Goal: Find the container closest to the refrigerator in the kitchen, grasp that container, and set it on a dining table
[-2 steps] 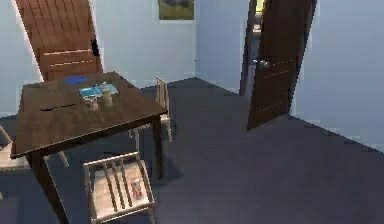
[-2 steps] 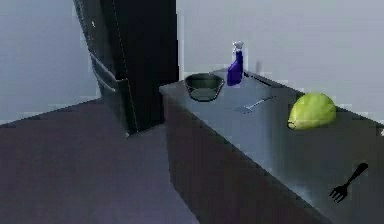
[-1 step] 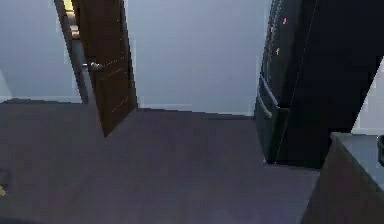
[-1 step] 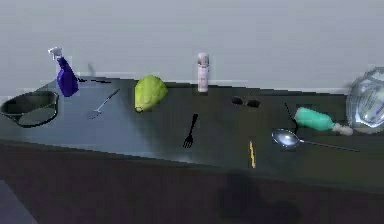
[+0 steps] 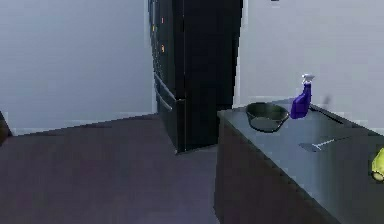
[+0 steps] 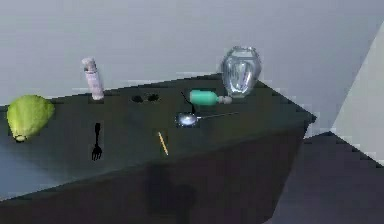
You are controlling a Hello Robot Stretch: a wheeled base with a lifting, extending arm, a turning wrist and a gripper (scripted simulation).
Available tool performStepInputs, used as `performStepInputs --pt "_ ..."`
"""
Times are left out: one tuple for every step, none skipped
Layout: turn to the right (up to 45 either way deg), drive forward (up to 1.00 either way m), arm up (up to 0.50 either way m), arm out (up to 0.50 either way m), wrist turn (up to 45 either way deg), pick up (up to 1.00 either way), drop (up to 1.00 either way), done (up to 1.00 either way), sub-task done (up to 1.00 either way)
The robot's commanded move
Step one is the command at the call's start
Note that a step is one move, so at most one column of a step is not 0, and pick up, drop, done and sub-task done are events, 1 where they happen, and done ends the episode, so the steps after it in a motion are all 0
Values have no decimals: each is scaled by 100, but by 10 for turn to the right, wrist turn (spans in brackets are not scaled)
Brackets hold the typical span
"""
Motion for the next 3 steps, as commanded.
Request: performStepInputs --pt "0 40 0 0 0 0 0 0 0" --pt "-450 0 0 0 0 0 0 0 0" --pt "-90 0 0 0 0 0 0 0 0"
